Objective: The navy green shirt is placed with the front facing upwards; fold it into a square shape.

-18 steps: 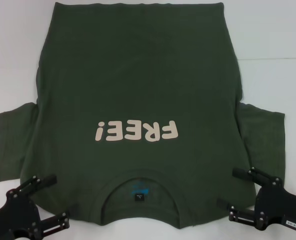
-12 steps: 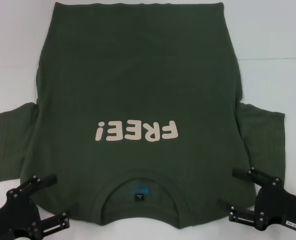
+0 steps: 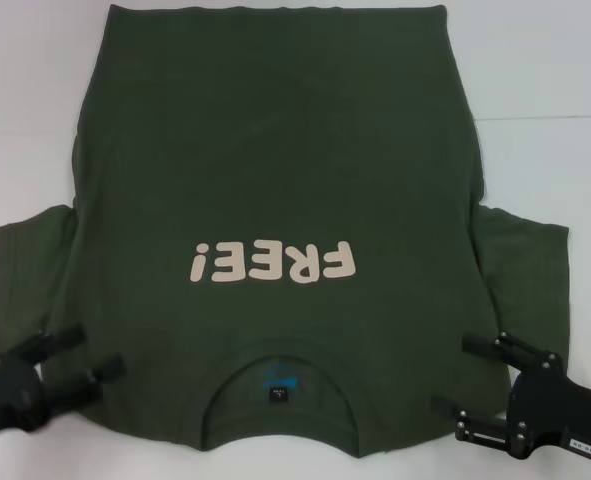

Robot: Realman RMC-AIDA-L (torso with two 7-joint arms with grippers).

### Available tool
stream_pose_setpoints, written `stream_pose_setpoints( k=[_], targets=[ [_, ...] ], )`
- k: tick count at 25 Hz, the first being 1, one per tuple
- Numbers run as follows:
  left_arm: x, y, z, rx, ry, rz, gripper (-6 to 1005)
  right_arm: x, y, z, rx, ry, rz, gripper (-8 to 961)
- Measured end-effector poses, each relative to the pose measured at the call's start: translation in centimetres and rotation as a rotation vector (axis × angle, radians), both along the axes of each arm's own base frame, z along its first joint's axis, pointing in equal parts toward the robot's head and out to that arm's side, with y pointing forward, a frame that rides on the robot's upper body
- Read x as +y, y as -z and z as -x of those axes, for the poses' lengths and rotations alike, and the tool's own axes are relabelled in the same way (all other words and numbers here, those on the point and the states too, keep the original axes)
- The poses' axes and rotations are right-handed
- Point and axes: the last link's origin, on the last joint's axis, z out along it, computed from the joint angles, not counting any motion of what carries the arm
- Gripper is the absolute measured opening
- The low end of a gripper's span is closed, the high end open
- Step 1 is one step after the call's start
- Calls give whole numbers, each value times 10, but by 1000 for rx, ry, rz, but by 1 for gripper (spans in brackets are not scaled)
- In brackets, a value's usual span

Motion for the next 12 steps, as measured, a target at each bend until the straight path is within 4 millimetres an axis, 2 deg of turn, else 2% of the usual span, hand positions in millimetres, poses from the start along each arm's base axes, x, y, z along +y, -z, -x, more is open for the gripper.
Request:
stream_pose_setpoints(
  k=[8, 12],
  targets=[
    [34, -67, 6, -41, -265, 132, 897, 0, 1, 0, 1, -2, 5, 900],
    [56, -89, 12, 18, -451, 207, 895, 0, 1, 0, -2, 0, 5, 900]
  ],
)
